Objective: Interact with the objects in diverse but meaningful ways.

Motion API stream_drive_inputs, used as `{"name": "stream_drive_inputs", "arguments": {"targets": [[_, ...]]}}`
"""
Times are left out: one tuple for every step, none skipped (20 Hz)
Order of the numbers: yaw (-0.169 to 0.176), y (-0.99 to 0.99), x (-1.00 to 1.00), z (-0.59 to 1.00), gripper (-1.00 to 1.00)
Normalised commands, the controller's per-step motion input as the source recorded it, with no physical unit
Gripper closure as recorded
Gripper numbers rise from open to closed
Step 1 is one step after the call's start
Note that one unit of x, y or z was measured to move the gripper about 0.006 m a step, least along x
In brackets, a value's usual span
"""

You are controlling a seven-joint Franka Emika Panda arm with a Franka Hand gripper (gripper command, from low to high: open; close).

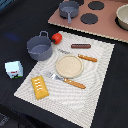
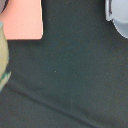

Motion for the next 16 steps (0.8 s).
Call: {"name": "stream_drive_inputs", "arguments": {"targets": [[0.000,-0.08,0.00,0.00,-1.00],[0.000,-0.07,0.19,-0.05,-1.00],[0.000,-0.20,0.37,-0.05,-1.00],[0.000,-0.31,0.50,-0.10,-1.00],[0.000,-0.42,0.50,-0.17,-1.00],[0.000,-0.50,0.44,-0.23,-1.00],[0.000,-0.42,0.49,-0.23,-1.00],[0.000,-0.35,0.51,-0.19,-1.00],[0.000,-0.31,0.59,-0.21,-1.00],[-0.004,-0.29,0.64,-0.21,-1.00],[-0.002,-0.27,0.61,-0.20,-1.00],[0.000,-0.25,0.59,-0.18,-1.00],[-0.005,-0.22,0.62,-0.10,-1.00],[-0.005,-0.25,0.62,-0.10,-1.00],[-0.006,-0.23,0.65,-0.11,-1.00],[-0.016,-0.21,0.65,-0.14,-1.00]]}}
